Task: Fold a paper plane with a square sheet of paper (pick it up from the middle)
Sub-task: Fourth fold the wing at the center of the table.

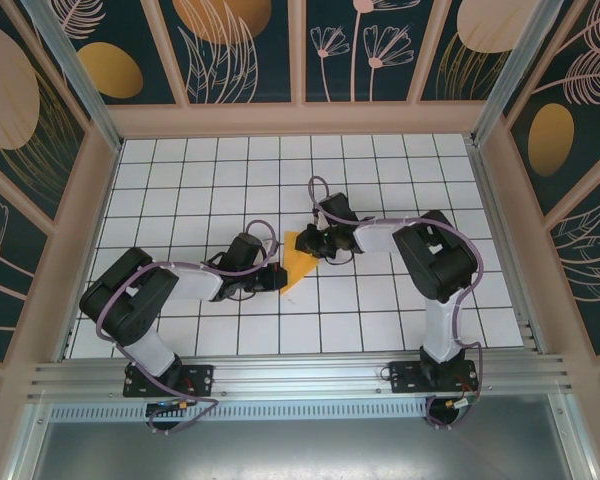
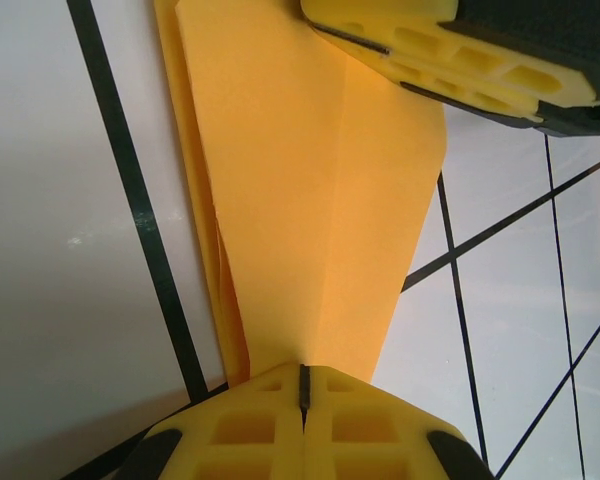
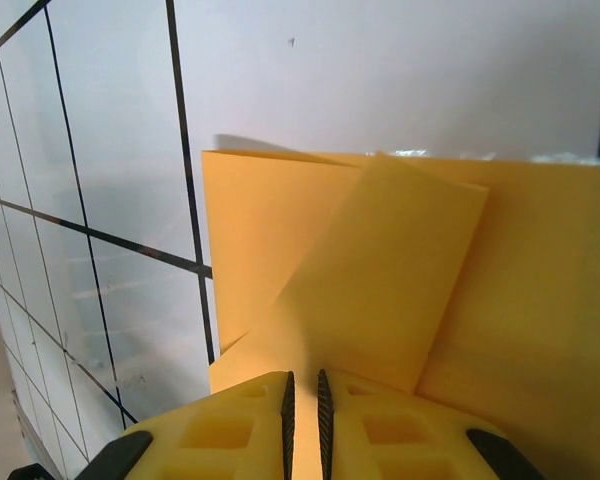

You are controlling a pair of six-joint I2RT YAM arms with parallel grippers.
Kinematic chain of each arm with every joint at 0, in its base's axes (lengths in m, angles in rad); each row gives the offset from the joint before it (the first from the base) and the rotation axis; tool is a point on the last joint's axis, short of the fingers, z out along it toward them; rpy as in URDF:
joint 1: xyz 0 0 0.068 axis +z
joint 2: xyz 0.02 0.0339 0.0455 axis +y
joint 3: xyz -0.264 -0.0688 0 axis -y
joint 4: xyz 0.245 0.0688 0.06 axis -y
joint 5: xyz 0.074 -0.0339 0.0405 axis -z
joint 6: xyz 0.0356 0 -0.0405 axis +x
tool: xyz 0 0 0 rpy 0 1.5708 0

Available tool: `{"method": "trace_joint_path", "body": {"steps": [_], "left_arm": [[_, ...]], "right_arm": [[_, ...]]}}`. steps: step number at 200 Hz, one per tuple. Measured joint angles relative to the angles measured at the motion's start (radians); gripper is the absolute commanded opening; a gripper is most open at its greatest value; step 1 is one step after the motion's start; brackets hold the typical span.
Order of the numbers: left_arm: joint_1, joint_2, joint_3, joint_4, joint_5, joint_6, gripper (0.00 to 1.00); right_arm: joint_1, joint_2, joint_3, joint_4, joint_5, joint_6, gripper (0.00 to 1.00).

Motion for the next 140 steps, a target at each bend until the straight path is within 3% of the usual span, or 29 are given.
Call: {"method": "trace_joint_path", "body": {"steps": [83,140], "left_arm": [[0.000,0.000,-0.003,0.008,0.003,0.004,0.00],[0.000,-0.002,-0.005,0.011,0.002,0.004,0.00]], "right_arm": [[-0.125,0.057,0.088,-0.019,0.001,-0.023,0.19],[-0.153,0.041,0.093,-0.036,0.023,-0.050,0.22]]}}
